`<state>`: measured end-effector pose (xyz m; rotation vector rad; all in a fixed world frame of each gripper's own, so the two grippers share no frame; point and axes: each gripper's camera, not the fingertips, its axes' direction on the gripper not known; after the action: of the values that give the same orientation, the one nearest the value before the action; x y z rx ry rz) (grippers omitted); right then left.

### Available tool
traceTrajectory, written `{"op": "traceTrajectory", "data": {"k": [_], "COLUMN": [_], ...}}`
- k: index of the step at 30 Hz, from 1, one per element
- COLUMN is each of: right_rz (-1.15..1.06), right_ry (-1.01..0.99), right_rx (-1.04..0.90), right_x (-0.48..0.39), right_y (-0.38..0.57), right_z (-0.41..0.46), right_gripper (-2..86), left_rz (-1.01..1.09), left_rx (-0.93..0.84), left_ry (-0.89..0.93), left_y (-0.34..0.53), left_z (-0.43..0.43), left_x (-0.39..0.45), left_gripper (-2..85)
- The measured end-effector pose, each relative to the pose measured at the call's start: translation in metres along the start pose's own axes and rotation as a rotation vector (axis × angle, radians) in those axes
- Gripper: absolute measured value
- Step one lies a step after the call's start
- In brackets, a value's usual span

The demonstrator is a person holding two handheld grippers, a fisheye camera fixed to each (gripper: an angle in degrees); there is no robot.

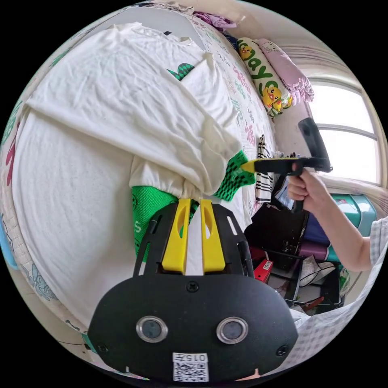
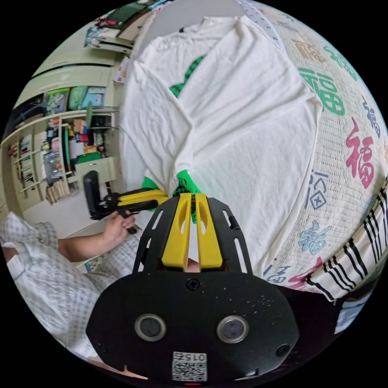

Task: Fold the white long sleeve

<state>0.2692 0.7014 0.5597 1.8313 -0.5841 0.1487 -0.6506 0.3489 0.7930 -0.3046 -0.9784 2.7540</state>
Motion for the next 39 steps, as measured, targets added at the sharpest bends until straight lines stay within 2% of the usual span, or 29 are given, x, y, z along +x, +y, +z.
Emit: {"op": "traceTrajectory", "data": {"k": [2,4,8,15,21,24,28,32,35,39], "right_rz": [-0.026,-0.029,0.068,0.163,0.152,0.166,0.168,0.078,0.014,-0.026], "right_ry": [-0.088,-0.086,-0.05,-0.156,-0.138,-0.18,-0.009,0.059,0.129,0.263], "right_rx": [0.074,0.081,-0.038,-0.119,-0.219,-0.227,-0.064,0.179,0.273,0.268], "right_x": [-0.004,-0.002,0.035,0.068,0.077,0.091,0.093,0.068,0.037,0.0], "right_y": [0.002,-0.002,-0.023,-0.036,-0.038,-0.042,-0.074,-0.149,-0.213,-0.262], "right_z": [-0.039,-0.055,-0.041,-0.028,-0.033,-0.055,-0.129,-0.192,-0.21,-0.211], "right_gripper": [0.4,0.3,0.5,2.2,5.5,4.6,4.4,8.4,10.5,10.7], "left_rz": [0.02,0.036,0.067,0.127,0.145,0.144,0.112,0.055,0.027,0.057], "left_rx": [-0.022,-0.039,-0.062,-0.095,-0.018,0.104,0.307,0.381,0.309,0.195], "left_ry": [-0.029,-0.04,-0.059,-0.059,0.004,-0.016,-0.151,-0.281,-0.313,-0.369], "left_y": [-0.006,-0.01,-0.021,-0.032,-0.05,-0.08,-0.152,-0.236,-0.286,-0.314], "left_z": [-0.001,-0.001,-0.01,-0.022,-0.059,-0.106,-0.187,-0.229,-0.227,-0.212], "left_x": [0.008,0.014,0.026,0.038,0.045,0.032,-0.011,-0.049,-0.064,-0.064], "left_gripper": [4.2,3.9,4.1,4.5,4.6,5.3,8.1,10.6,11.5,11.0]}}
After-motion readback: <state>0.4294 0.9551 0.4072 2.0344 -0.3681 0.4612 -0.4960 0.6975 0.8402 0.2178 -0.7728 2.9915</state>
